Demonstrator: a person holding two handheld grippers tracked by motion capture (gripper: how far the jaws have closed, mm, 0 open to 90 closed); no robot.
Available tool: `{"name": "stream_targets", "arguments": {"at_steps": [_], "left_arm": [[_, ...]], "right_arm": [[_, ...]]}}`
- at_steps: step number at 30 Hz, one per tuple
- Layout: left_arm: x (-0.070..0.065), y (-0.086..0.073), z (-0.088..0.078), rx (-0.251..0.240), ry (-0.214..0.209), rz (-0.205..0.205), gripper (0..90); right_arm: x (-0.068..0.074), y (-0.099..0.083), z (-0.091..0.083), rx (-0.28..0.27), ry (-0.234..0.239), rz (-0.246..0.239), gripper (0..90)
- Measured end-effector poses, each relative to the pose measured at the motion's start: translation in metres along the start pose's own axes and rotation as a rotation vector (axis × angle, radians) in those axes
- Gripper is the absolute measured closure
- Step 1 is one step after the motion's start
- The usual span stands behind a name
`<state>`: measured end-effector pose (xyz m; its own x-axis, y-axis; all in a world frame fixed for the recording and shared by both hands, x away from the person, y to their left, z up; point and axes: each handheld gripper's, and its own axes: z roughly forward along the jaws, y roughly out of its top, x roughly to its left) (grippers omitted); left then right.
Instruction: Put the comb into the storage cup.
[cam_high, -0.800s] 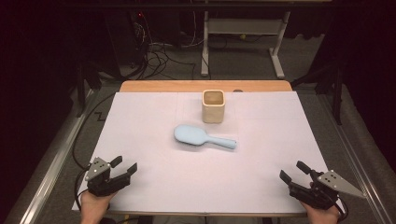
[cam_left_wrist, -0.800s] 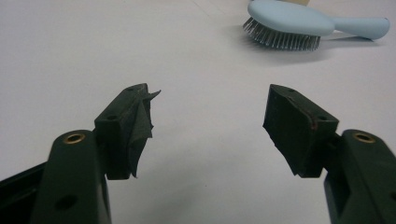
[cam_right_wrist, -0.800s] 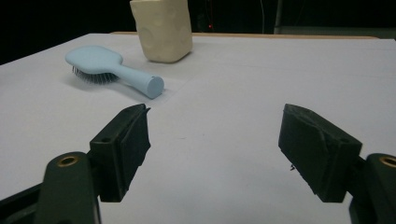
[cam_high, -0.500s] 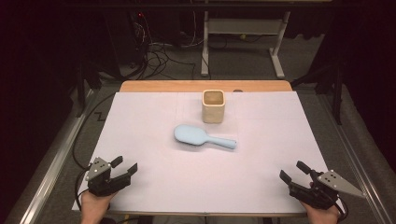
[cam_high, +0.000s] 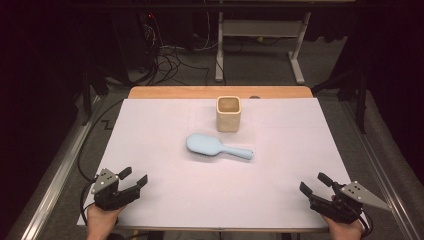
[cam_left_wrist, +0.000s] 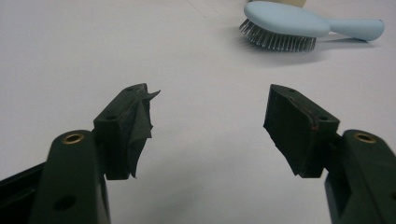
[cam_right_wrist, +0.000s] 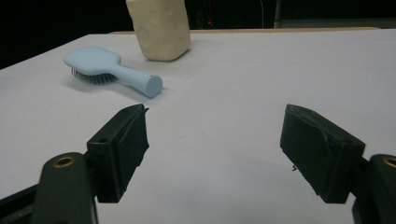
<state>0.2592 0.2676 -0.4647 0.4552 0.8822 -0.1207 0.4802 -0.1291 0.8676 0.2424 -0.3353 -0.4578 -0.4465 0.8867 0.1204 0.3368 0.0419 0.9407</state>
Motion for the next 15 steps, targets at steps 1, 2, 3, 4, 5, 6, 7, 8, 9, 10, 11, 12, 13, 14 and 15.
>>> {"name": "stream_targets", "arguments": {"at_steps": [1,2,3,4,5,6,7,8,9,10,11,12,13,14,15], "left_arm": [[0.0,0.0,0.0,0.0,0.0,0.0,32.2],[0.0001,0.0001,0.0001,-0.001,0.0,-0.001,32.2],[0.0001,0.0001,0.0002,-0.001,0.0,-0.001,32.2],[0.0,0.0002,0.0002,0.0,-0.001,-0.001,32.2],[-0.0001,0.0002,0.0002,0.001,0.0,0.0,32.2],[-0.0002,0.0002,0.0002,0.001,0.0,0.0,32.2],[-0.0002,0.0002,0.0002,0.001,0.0,0.0,32.2],[-0.0002,0.0002,0.0001,0.001,0.0,0.001,32.2],[-0.0002,0.0002,0.0001,0.001,0.0,0.001,32.2],[-0.0002,0.0003,0.0001,0.0,-0.001,0.0,32.2],[-0.0003,0.0002,0.0002,0.0,-0.001,0.0,32.2],[-0.0004,0.0003,0.0003,0.001,-0.001,0.001,32.2],[-0.0004,0.0003,0.0003,0.001,-0.001,0.001,32.2],[-0.0005,0.0003,0.0005,0.001,-0.001,0.001,32.2],[-0.0005,0.0003,0.0007,0.002,-0.001,0.001,32.2]], "right_arm": [[0.0,0.0,0.0,0.0,0.0,0.0,23.7],[0.0005,0.0001,0.0005,0.0,0.002,-0.001,23.8],[0.0007,0.0002,0.0007,-0.001,0.002,0.0,23.8],[0.0009,0.0003,0.0011,-0.001,0.003,-0.001,23.8],[0.0011,0.0003,0.0014,-0.002,0.006,0.0,23.8],[0.0014,0.0004,0.0018,-0.001,0.009,-0.002,23.8],[0.0014,0.0004,0.0018,-0.001,0.009,-0.002,23.8],[0.0015,0.0005,0.0017,-0.003,0.008,-0.003,24.0],[0.0014,0.0005,0.0019,-0.007,0.008,-0.002,24.2],[0.0012,0.0005,0.0019,-0.007,0.01,0.0,24.3],[0.0011,0.0006,0.0018,-0.008,0.011,0.0,24.5],[0.0012,0.0006,0.0018,-0.008,0.011,-0.001,24.6],[0.0012,0.0006,0.0018,-0.008,0.011,-0.001,24.6],[0.0015,0.0006,0.002,-0.01,0.014,0.0,24.8],[0.0015,0.0007,0.0021,-0.01,0.015,-0.001,25.0]]}}
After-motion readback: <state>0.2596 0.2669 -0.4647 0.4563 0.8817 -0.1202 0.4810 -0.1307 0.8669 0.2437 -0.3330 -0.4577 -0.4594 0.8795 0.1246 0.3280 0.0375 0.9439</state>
